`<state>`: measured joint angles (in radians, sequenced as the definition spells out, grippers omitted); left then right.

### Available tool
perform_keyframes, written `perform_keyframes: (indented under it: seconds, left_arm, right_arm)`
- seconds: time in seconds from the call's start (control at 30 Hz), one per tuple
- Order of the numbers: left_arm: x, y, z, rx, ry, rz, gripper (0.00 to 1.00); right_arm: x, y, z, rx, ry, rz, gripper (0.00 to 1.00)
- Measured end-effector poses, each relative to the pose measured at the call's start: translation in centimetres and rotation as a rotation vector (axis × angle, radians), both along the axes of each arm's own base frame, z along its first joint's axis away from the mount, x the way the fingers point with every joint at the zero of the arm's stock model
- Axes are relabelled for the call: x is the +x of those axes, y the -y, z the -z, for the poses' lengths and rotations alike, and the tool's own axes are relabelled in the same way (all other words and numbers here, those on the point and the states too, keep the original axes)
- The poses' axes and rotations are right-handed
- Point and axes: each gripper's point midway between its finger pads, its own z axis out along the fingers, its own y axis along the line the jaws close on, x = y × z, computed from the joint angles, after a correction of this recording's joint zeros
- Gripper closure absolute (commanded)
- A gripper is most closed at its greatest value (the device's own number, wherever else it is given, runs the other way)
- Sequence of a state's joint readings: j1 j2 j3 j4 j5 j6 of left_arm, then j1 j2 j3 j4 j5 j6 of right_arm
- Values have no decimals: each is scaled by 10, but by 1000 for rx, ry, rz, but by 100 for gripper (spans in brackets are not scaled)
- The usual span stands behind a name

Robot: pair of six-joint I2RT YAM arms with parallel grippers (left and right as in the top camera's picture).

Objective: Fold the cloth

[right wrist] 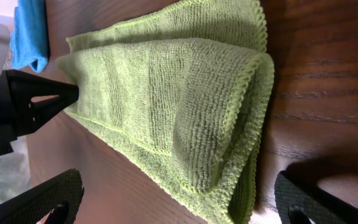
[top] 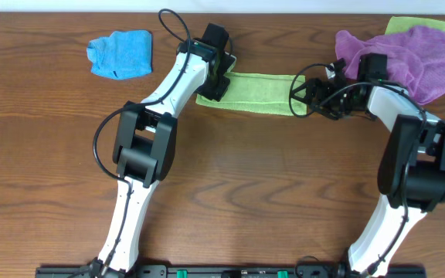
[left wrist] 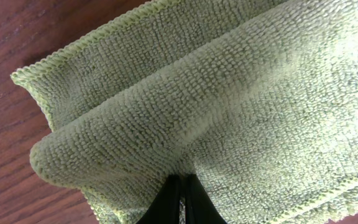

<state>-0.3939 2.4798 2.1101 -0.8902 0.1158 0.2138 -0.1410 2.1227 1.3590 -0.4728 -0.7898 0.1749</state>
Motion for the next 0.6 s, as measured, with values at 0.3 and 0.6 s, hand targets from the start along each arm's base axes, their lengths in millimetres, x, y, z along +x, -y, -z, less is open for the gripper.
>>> perform_keyframes:
  seconds: [0.3,0.6]
  left_arm:
    - [1,0,0,-2,5,0,94]
    - [3,1,-1,-5,12,0,94]
  right_arm:
    - [7,3,2,-21,66,14,4]
    - [14,-1,3,37,79,39,6]
